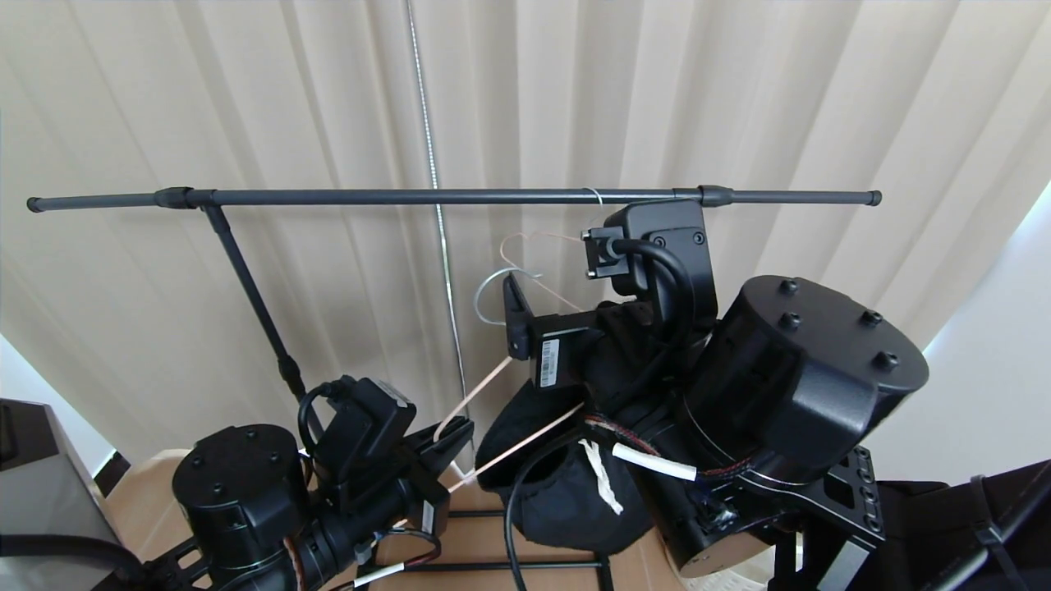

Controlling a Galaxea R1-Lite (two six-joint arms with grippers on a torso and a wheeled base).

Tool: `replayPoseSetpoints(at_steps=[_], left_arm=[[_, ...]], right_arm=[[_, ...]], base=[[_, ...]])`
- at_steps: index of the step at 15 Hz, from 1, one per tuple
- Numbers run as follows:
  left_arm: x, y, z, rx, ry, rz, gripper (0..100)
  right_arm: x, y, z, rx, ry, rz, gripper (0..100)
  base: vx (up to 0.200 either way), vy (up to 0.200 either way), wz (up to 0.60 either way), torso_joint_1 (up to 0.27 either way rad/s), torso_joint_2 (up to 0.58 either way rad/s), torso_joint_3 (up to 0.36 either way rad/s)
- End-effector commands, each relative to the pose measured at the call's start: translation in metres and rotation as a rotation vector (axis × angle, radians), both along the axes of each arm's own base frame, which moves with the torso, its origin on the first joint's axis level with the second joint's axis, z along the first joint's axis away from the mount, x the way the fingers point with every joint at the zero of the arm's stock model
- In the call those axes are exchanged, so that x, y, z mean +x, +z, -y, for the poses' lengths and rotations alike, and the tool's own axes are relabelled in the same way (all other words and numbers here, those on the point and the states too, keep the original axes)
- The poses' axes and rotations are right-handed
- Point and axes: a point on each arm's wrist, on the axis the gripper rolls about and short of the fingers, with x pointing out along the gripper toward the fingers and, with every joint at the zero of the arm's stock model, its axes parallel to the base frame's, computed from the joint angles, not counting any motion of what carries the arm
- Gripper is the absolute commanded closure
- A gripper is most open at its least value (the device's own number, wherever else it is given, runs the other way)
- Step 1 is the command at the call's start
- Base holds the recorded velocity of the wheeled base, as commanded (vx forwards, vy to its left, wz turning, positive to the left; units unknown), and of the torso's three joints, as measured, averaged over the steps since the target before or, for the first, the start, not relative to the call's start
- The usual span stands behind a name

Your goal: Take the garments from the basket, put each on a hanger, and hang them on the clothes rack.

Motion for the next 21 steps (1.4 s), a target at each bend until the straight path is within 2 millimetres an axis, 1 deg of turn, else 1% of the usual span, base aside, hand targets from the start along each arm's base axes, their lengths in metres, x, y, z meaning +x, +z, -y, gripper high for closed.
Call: replayPoseSetpoints(at_steps=[1,3,5,7,8,10,14,16,17,18,19,20,21], left_arm=[[0.0,0.001,0.0,-0.003,0.001,0.004,100],[0.0,0.001,-0.001,-0.004,0.003,0.003,100],[0.003,0.0,-0.003,-0.005,0.014,0.0,100],[0.004,0.0,-0.004,-0.018,0.021,-0.01,100],[0.004,0.0,-0.004,-0.029,0.024,-0.016,100],[0.004,0.0,-0.005,-0.033,0.023,-0.019,100],[0.006,0.0,-0.007,-0.031,0.03,-0.021,100],[0.005,-0.001,-0.007,-0.029,0.029,-0.025,100],[0.005,-0.001,-0.007,-0.029,0.029,-0.025,100],[0.005,-0.001,-0.008,-0.034,0.027,-0.029,100],[0.005,-0.001,-0.008,-0.032,0.026,-0.03,100],[0.004,-0.002,-0.009,-0.034,0.02,-0.037,100],[0.003,-0.004,-0.012,-0.03,0.011,-0.05,100]], right_arm=[[0.001,-0.002,0.0,-0.006,-0.002,-0.003,0],[0.001,-0.002,0.0,-0.007,-0.002,-0.004,0],[0.002,-0.003,0.007,-0.03,-0.016,-0.004,0],[0.0,0.0,0.019,-0.05,-0.017,0.002,0],[0.0,0.002,0.029,-0.061,0.018,0.007,0],[-0.002,0.003,0.039,-0.091,0.054,0.018,0],[-0.003,0.002,0.05,-0.115,0.083,0.022,0],[-0.003,0.005,0.061,-0.133,0.107,0.038,0],[-0.003,0.005,0.061,-0.133,0.107,0.038,0],[-0.002,0.01,0.079,-0.168,0.164,0.032,0],[0.0,0.013,0.086,-0.178,0.178,0.028,0],[0.004,0.023,0.109,-0.207,0.241,0.017,0],[0.006,0.028,0.122,-0.235,0.292,-0.006,0]], base=[[0.0,0.0,0.0,0.0,0.0,0.0],[0.0,0.0,0.0,0.0,0.0,0.0],[0.0,0.0,0.0,0.0,0.0,0.0],[0.0,0.0,0.0,0.0,0.0,0.0],[0.0,0.0,0.0,0.0,0.0,0.0],[0.0,0.0,0.0,0.0,0.0,0.0],[0.0,0.0,0.0,0.0,0.0,0.0],[0.0,0.0,0.0,0.0,0.0,0.0],[0.0,0.0,0.0,0.0,0.0,0.0],[0.0,0.0,0.0,0.0,0.0,0.0],[0.0,0.0,0.0,0.0,0.0,0.0],[0.0,0.0,0.0,0.0,0.0,0.0],[0.0,0.0,0.0,0.0,0.0,0.0]])
